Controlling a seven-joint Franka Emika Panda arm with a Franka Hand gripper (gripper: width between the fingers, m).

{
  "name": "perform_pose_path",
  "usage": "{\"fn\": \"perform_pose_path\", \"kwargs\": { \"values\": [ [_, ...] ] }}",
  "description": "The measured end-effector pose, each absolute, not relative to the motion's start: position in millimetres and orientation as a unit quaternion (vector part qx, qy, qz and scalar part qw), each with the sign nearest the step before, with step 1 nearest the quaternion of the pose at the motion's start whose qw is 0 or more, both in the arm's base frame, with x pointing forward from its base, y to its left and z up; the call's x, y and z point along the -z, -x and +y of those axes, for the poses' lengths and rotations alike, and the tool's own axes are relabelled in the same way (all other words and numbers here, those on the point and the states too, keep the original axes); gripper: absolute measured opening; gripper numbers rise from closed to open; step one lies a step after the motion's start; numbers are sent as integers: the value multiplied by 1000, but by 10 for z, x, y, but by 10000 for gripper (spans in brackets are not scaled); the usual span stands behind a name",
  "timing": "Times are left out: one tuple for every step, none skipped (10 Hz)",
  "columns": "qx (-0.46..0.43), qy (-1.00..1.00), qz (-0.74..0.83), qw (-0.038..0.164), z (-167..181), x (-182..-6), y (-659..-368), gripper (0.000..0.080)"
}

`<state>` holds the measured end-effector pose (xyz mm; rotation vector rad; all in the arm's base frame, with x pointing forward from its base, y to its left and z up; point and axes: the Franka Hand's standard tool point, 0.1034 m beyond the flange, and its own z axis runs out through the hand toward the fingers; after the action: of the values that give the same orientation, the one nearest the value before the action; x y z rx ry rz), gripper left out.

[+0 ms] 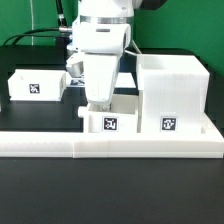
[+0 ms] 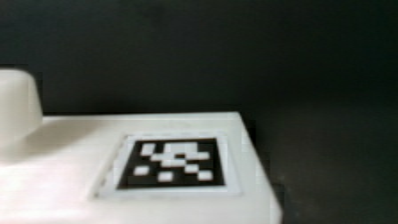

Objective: Assemble drawer

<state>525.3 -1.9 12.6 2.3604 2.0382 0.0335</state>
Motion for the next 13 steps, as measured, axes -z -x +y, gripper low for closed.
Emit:
{"fn": "perform_pose_path", "kwargs": {
  "values": [
    [-5, -748, 664, 14, -14, -138, -5293, 44],
    [1, -744, 668, 20, -14, -144, -5338, 44],
    [0, -750, 661, 22, -14, -134, -5339, 44],
    [1, -751, 660, 22, -28, -129, -5333, 44],
    [1, -751, 660, 22, -31, -128, -5332, 44],
    [1, -751, 660, 22, -33, -127, -5331, 44],
    [2, -751, 660, 22, -35, -126, -5330, 44],
    [10, -745, 667, 20, -29, -130, -5335, 44],
    [18, -737, 675, 20, -16, -152, -5365, 44],
    [29, -724, 688, 22, 34, -170, -5393, 44],
    [21, -723, 690, 28, 63, -177, -5417, 44],
    [23, -724, 689, 26, 45, -163, -5398, 44],
    [23, -724, 689, 26, 42, -163, -5398, 44]
  ]
}}
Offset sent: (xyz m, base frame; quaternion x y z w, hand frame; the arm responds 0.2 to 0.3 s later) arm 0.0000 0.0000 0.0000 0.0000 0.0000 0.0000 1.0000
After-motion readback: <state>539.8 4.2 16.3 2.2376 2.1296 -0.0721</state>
